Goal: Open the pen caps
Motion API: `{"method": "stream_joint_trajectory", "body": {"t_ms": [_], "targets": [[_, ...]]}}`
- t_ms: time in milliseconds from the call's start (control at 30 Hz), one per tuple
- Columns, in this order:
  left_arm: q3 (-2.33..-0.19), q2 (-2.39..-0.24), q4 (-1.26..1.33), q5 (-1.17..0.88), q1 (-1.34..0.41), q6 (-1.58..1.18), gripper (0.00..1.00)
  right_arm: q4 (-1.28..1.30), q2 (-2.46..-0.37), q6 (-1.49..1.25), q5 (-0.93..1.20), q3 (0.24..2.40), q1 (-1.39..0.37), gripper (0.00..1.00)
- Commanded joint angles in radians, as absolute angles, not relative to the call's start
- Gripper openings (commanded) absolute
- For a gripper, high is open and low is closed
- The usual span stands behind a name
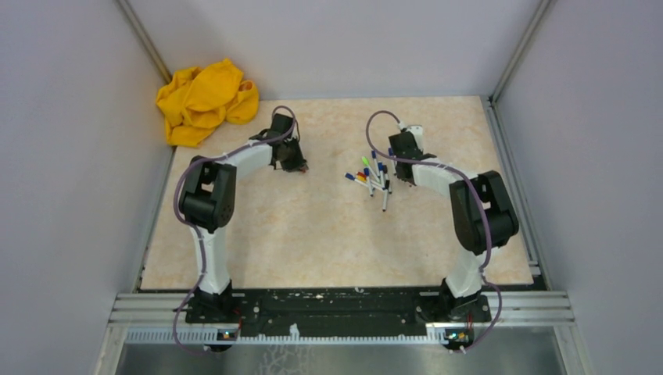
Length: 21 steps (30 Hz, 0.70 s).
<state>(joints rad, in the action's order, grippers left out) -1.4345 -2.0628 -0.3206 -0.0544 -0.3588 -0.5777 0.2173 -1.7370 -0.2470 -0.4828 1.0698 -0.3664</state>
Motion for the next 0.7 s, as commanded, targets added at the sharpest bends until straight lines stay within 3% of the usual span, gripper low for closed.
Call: {"method": "stream_joint_trajectory", "body": {"t_ms": [0, 333, 433, 667], "targets": [[-1.459, -2.124, -0.466, 0.080, -0.359, -0.534, 0.09, 0.216, -1.808, -0.244, -0.520, 1.131, -0.327, 0.00], [-1.542, -2.149, -0.633, 0.189, -0.359, -0.472, 0.19, 0.207, -1.894, -0.209, -0.534, 1.155, -0.267, 0.00], [-1.542, -2.152, -0.645, 0.190, -0.358, -0.464, 0.26, 0.214, -1.899, -0.210, -0.516, 1.156, -0.258, 0.01], [-1.537, -2.169, -0.649, 0.168, -0.359, -0.463, 0.41, 0.234, -1.908, -0.207, -0.492, 1.154, -0.248, 0.23]]}}
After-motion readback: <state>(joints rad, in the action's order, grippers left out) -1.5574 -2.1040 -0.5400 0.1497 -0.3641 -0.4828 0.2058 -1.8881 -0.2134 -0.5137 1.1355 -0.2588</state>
